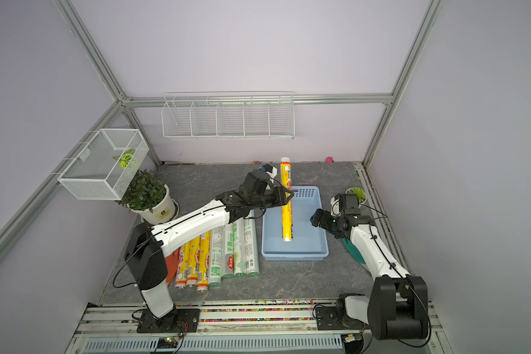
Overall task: Put the plastic wrap into the basket
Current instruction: Place the plastic wrap in the basket.
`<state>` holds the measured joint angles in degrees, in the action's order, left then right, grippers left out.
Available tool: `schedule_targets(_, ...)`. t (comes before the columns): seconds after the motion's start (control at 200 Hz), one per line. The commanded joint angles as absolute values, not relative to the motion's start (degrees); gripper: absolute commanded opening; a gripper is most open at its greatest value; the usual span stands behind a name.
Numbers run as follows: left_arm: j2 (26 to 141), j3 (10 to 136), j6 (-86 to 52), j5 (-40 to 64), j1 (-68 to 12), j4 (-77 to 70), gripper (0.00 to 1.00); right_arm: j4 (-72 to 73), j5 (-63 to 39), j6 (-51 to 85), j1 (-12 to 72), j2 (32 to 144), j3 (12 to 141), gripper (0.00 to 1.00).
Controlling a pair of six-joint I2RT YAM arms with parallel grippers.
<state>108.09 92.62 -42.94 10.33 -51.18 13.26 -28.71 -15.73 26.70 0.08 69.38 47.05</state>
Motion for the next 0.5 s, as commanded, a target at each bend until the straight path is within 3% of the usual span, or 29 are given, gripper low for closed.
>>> schedule_targets(0.0,114.5,96.4,-44.8,20.0,-50.7,9.6,0.0,-27.5,-9.1,30.7,-0.4,65.1,44.1,0.94)
schedule_targets(0.14,122.2,101.1,-47.9,25.5,-50.6,8.3,0.0,-30.0,-3.5,31.6,-1.1,62.5,43.1,0.94)
schedule_targets(0.495,128.7,102.1,-54.9,26.4,-51.7,8.5,0.0,-26.7,-9.8,32.0,-1.7,65.2,40.7,0.95)
